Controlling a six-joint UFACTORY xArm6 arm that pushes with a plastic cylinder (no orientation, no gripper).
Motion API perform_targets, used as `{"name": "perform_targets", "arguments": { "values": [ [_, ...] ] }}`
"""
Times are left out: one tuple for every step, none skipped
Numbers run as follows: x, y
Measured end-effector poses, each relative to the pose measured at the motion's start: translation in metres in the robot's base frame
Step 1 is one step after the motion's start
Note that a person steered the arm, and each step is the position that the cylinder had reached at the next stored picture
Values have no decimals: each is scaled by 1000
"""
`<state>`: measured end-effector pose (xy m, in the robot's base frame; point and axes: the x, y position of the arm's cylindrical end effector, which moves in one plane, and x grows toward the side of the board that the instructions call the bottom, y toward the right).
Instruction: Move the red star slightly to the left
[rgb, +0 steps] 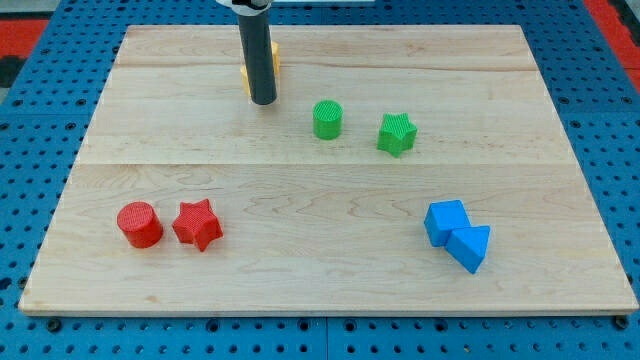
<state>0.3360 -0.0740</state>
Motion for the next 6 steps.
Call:
{"name": "perform_targets", "arguments": {
  "values": [
    [40, 0],
    [68, 2],
    [73, 7],
    [137, 12],
    [164, 40],
    [180, 49]
  ]
}}
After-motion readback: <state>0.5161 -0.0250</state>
